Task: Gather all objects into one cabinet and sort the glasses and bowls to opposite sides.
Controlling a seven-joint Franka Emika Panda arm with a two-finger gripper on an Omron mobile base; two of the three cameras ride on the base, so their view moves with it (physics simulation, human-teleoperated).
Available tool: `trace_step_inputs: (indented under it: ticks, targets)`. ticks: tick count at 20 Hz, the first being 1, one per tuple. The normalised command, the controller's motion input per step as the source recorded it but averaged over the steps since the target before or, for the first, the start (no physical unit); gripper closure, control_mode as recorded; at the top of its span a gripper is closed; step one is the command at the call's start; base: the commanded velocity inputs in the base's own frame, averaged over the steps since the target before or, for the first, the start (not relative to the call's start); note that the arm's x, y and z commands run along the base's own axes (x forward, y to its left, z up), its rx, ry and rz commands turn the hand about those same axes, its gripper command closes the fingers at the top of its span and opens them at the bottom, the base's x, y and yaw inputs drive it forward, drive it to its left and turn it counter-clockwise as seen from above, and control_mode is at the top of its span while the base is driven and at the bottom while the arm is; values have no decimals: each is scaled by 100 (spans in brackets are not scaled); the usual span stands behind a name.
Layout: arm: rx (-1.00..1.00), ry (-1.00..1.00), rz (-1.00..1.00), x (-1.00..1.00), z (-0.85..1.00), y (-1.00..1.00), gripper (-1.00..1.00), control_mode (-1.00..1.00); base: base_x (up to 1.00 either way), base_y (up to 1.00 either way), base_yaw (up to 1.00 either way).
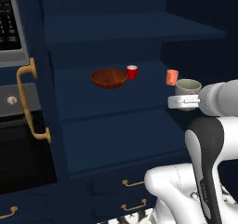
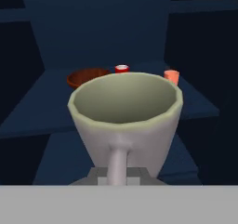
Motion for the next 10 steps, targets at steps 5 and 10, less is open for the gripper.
trace_step_inputs:
  ticks: [5,10]
  targets:
    - [0,0,0,0,0,0,100,100,43,-29,11]
    - [0,0,0,0,0,0,100,100,14,-13,6]
